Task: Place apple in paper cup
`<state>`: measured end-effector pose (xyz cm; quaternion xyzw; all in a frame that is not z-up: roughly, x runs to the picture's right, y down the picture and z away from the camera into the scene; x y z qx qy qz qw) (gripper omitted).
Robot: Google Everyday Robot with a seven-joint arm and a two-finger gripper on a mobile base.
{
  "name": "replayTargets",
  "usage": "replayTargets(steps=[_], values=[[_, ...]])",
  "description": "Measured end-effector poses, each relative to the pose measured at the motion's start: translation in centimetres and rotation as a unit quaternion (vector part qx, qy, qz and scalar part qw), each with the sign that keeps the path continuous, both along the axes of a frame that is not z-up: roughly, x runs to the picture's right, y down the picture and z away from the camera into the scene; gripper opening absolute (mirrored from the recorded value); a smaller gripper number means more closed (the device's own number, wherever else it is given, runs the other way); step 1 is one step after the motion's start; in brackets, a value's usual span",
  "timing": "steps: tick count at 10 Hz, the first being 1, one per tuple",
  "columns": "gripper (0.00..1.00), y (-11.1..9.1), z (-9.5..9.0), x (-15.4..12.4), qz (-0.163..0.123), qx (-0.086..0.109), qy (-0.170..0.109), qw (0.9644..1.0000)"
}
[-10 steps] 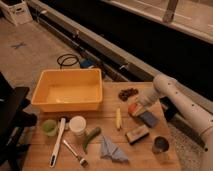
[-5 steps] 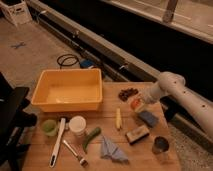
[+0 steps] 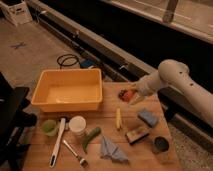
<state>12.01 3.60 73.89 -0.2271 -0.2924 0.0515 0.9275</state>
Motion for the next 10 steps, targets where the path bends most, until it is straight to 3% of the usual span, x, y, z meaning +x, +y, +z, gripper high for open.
replayTargets(steps=[2, 8, 10], values=[[0.00, 0.3, -0.9, -4.5, -0.019, -0.016, -0.053, 0.9983], [0.00, 0.5, -0.9, -4.6, -0.020, -0.018, -0.055, 0.9981], [0.00, 0.4, -1.0, -5.3, -0.022, -0.007, -0.064, 0.9977]])
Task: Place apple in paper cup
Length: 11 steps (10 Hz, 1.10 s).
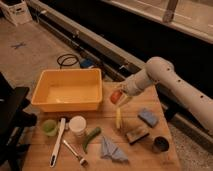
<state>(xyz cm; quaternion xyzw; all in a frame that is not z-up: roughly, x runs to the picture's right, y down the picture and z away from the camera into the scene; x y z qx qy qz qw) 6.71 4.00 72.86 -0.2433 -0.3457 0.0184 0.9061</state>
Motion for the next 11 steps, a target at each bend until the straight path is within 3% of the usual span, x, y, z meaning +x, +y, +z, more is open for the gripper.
replayTargets(steps=[3, 7, 9, 11], values=[[0.00, 0.2, -0.5, -4.0, -0.003, 0.021, -0.033, 0.9992], [0.00, 2.3, -2.0, -13.5, -0.049, 0.024, -0.111, 0.9923], [0.00, 4.9, -3.1, -17.0, -0.088, 0.005, -0.150, 0.9848], [0.02, 8.0, -3.7, -18.6, -0.128, -0.036, -0.176, 0.9753]])
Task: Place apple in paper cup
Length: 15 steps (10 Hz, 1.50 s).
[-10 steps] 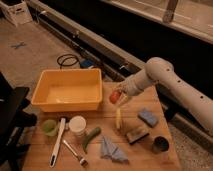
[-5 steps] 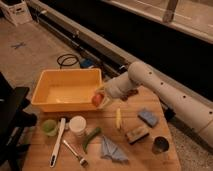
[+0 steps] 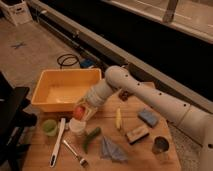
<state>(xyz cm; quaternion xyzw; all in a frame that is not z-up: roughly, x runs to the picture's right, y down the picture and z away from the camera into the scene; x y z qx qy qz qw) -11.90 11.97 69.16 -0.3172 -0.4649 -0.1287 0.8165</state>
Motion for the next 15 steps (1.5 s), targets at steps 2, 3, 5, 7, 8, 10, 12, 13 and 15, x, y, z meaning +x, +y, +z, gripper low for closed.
replayTargets(steps=[2, 3, 5, 7, 8, 10, 12, 13, 15], values=[[0.18, 2.1, 0.2, -0.2, -0.027, -0.031, -0.008, 0.9991], [0.31, 2.5, 0.6, -0.2, -0.030, -0.040, -0.009, 0.9987], [0.48, 2.8, 1.0, -0.5, -0.035, -0.049, -0.010, 0.9981], [0.71, 2.6, 1.4, -0.5, -0.035, -0.054, -0.013, 0.9979], [0.78, 2.6, 1.5, -0.7, -0.035, -0.056, -0.015, 0.9977], [0.80, 2.7, 1.6, -0.9, -0.035, -0.062, -0.020, 0.9972], [0.80, 2.8, 1.7, -0.8, -0.035, -0.062, -0.019, 0.9972], [0.80, 2.8, 1.6, -0.9, -0.035, -0.062, -0.020, 0.9972], [0.80, 2.8, 1.6, -0.9, -0.036, -0.062, -0.020, 0.9972]])
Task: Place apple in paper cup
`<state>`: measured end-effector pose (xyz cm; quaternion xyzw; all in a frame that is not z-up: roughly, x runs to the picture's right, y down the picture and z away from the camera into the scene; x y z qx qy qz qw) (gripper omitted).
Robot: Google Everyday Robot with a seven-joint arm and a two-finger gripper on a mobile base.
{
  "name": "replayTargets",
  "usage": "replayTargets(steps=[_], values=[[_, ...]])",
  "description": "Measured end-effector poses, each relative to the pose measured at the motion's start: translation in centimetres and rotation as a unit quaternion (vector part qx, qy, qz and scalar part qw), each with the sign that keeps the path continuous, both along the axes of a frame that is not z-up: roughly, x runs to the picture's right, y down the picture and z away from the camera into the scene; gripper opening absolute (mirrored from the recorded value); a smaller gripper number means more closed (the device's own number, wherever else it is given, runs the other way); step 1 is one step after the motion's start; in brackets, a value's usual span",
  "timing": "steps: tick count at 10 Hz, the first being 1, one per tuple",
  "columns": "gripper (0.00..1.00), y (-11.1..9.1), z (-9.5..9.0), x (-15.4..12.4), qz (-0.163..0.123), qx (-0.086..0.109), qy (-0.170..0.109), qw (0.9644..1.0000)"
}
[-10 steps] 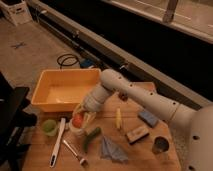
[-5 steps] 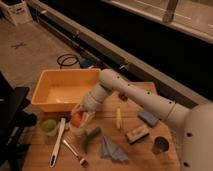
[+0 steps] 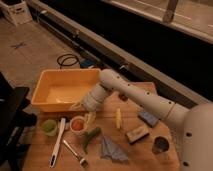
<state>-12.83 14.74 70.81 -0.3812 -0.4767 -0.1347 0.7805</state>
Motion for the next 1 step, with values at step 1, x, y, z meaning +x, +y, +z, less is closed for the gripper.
replayTargets(steps=[1], values=[[0.80, -0.02, 0.01, 0.01, 0.000, 0.000, 0.000, 1.0000]])
